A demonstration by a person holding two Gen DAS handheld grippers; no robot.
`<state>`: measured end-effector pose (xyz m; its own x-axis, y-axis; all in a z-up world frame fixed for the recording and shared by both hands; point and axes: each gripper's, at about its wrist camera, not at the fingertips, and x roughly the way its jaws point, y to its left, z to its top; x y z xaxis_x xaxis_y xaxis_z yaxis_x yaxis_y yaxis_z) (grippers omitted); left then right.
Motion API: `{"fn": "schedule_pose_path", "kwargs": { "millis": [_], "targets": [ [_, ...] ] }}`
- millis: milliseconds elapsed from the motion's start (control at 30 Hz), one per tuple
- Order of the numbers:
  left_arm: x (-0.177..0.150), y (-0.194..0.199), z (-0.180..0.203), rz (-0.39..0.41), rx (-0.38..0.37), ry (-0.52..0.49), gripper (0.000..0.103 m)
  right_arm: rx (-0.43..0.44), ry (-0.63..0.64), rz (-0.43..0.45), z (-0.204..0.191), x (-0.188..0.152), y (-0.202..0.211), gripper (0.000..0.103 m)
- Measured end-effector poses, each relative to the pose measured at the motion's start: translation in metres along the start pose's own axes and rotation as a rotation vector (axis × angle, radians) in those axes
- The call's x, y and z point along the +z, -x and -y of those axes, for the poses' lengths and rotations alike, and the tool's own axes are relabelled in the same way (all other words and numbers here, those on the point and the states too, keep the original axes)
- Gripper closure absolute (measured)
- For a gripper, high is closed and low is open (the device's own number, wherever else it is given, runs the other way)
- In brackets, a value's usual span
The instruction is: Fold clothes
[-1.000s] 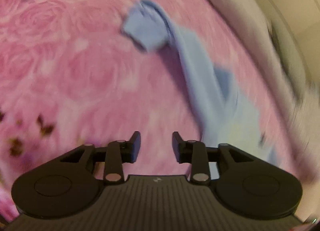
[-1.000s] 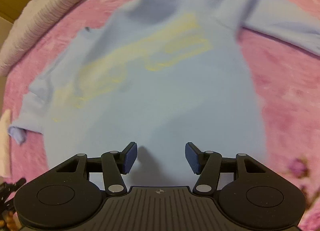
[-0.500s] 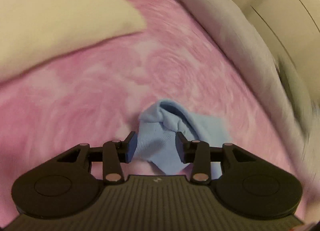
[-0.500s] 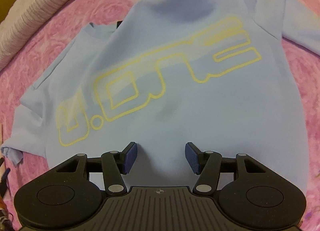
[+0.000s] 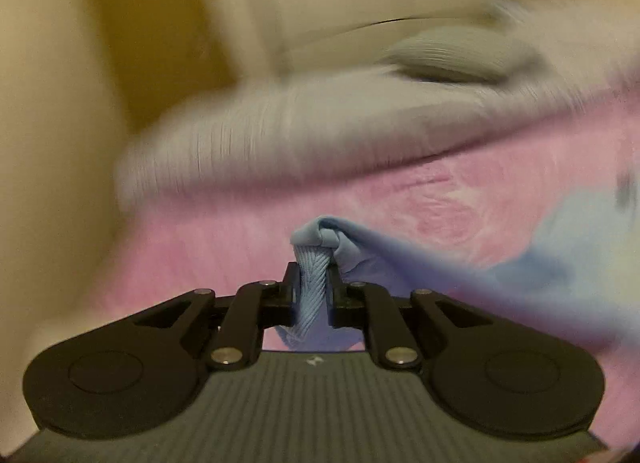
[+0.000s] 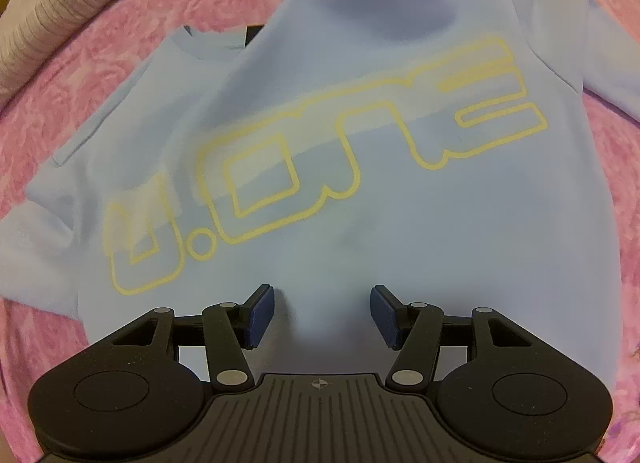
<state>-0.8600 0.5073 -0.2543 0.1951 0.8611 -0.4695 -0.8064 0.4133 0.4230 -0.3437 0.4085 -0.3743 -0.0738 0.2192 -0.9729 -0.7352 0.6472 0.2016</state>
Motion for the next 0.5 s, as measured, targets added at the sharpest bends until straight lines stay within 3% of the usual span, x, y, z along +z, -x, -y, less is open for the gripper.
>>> {"fn": "schedule_pose_path", "kwargs": {
  "millis": [33, 67, 167, 233, 267, 367, 433, 467, 500],
  "targets": [
    [-0.001, 0.009, 0.007, 0.012, 0.032, -0.153, 0.093, 0.003, -0.005, 0.001, 0.000, 0.000, 0.000, 0.046],
    [-0.008, 0.012, 0.011, -0.024, 0.051, -0.245, 0.093, 0.005, -0.009, 0.001, -0.001, 0.000, -0.001, 0.046],
    [-0.055, 0.000, 0.017, -0.306, -0.003, -0.241, 0.090, 0.011, -0.019, 0.006, -0.001, -0.002, -0.003, 0.046],
    [-0.073, 0.008, 0.022, -0.428, -0.026, -0.065, 0.093, 0.024, -0.021, 0.003, 0.000, -0.005, -0.002, 0.046],
    [-0.083, 0.011, 0.025, -0.488, -0.038, 0.024, 0.101, 0.033, -0.018, 0.001, 0.001, -0.006, -0.001, 0.046],
    [-0.110, 0.023, 0.033, -0.661, -0.073, 0.293, 0.094, 0.046, -0.017, 0.005, 0.011, -0.010, 0.007, 0.046],
    [-0.107, 0.038, 0.029, -0.635, -0.078, 0.612, 0.086, 0.036, -0.039, 0.008, 0.022, -0.014, 0.011, 0.046],
    [-0.111, 0.043, 0.026, -0.619, -0.058, 0.756, 0.076, 0.035, -0.054, 0.009, 0.028, -0.016, 0.013, 0.046],
    [-0.116, 0.048, 0.022, -0.601, -0.037, 0.898, 0.073, 0.035, -0.065, 0.010, 0.033, -0.018, 0.015, 0.046]
  ]
}}
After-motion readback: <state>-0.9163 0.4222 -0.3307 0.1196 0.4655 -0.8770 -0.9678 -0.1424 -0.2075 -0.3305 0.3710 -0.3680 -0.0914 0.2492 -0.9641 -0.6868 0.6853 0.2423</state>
